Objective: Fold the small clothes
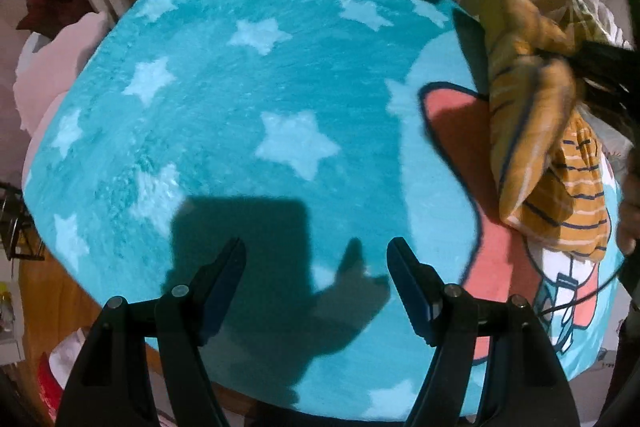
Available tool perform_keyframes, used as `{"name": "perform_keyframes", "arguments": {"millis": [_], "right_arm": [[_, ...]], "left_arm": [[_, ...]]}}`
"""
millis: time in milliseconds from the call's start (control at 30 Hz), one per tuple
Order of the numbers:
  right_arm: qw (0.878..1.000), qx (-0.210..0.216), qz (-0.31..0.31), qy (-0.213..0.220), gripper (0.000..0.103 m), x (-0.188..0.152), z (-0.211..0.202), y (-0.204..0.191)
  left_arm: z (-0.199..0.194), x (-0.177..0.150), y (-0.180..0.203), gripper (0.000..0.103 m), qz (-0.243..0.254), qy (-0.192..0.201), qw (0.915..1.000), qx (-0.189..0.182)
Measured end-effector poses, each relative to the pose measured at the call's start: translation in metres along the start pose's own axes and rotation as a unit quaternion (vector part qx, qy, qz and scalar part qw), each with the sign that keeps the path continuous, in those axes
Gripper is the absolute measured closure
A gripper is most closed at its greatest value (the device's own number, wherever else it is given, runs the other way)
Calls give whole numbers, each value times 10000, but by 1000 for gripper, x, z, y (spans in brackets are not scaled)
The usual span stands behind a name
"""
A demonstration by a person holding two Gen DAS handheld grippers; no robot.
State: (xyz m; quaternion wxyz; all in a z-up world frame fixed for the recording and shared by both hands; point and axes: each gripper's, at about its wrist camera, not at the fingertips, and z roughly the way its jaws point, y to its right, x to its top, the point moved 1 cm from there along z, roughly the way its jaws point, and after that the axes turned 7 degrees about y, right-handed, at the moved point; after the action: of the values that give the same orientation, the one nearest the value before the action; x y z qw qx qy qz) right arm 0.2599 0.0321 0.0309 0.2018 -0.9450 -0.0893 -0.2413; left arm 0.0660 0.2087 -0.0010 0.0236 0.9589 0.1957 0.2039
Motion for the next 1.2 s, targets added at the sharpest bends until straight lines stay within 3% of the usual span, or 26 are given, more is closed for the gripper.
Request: {"name": "perform_keyframes", "arguments": {"millis": [167, 333, 433, 567, 633, 800, 867, 967, 1067, 1200], "right_arm": [[9976, 196, 557, 356, 83, -5, -58, 81], [9921, 127, 1079, 624, 83, -26, -100, 165], [9880, 121, 1458, 502, 83, -48, -102, 213], [9783, 499, 1963, 438, 83, -71, -100, 257], [9775, 529, 1986, 478, 81, -76, -104, 263], [9749, 132, 2113, 691, 73, -84, -144, 298], [9729, 98, 2145, 859, 58, -86, -164, 305], [9723, 269, 2134, 916, 47, -91, -172, 294], [9768, 497, 1970, 678, 47, -99, -162, 269], [9834, 221, 1562, 892, 47, -102, -155, 235]], "left_arm": [[-11, -13, 36, 31, 34, 76, 10000, 42], [-12, -25, 84, 31, 353, 93, 9993, 7], [-9, -31, 110, 31, 541, 28, 9985, -60], [-11, -36, 138, 31, 807, 39, 9967, -126], [-13, -37, 149, 31, 902, 57, 9958, -142], [-18, -37, 163, 31, 980, 113, 9950, -151], [-19, -38, 165, 31, 971, 115, 9951, -153], [-17, -38, 167, 31, 977, 85, 9951, -154], [-17, -39, 174, 31, 1029, 64, 9945, -171], [-20, -39, 185, 31, 1146, 107, 9932, -191]]}}
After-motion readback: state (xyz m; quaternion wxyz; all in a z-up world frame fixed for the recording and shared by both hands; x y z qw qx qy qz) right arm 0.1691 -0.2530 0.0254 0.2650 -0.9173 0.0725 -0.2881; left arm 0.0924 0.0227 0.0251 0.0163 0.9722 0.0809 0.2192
